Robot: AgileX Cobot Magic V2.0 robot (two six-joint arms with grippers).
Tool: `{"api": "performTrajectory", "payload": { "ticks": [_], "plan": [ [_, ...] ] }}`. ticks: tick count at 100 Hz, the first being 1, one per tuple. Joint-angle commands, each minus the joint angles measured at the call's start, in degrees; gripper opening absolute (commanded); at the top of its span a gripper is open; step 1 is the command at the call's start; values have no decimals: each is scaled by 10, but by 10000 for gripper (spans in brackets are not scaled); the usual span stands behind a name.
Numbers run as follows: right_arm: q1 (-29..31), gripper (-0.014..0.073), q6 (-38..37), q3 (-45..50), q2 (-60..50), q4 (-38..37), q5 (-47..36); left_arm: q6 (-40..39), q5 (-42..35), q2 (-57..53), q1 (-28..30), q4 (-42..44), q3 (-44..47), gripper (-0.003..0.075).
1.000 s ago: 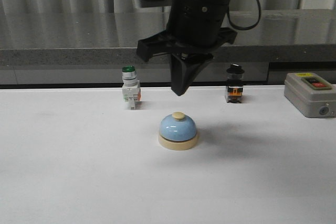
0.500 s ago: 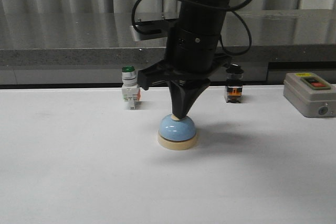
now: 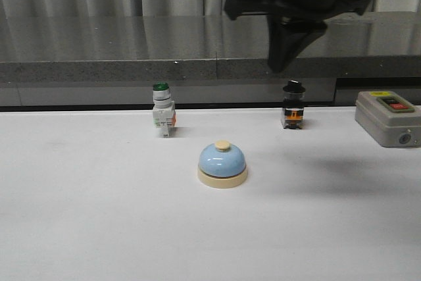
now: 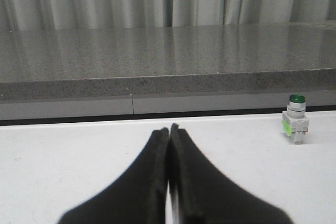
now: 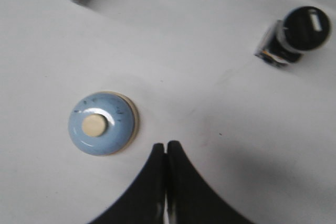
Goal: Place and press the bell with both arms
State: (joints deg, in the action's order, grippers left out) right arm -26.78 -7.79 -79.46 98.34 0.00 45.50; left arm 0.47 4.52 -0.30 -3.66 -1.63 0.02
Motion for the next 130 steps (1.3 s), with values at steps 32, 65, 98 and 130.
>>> {"api": "performTrajectory", "payload": {
  "ticks": [32,65,98,130],
  "plan": [
    [135,-68,-9,149,-204,-7,-44,-5,-45,-20,1,-5,13,-19],
    [241,-68,-9,296,-374,-7,-62,-5,-45,-20,1,-5,13,-19],
    [272,-68,-9,432,-544,-7,-127,-5,-45,-20,1,-5,13,-19],
    [272,-68,-9,536,-702,-7,-191,-5,-45,-20,1,-5,13,-19]
  ]
}}
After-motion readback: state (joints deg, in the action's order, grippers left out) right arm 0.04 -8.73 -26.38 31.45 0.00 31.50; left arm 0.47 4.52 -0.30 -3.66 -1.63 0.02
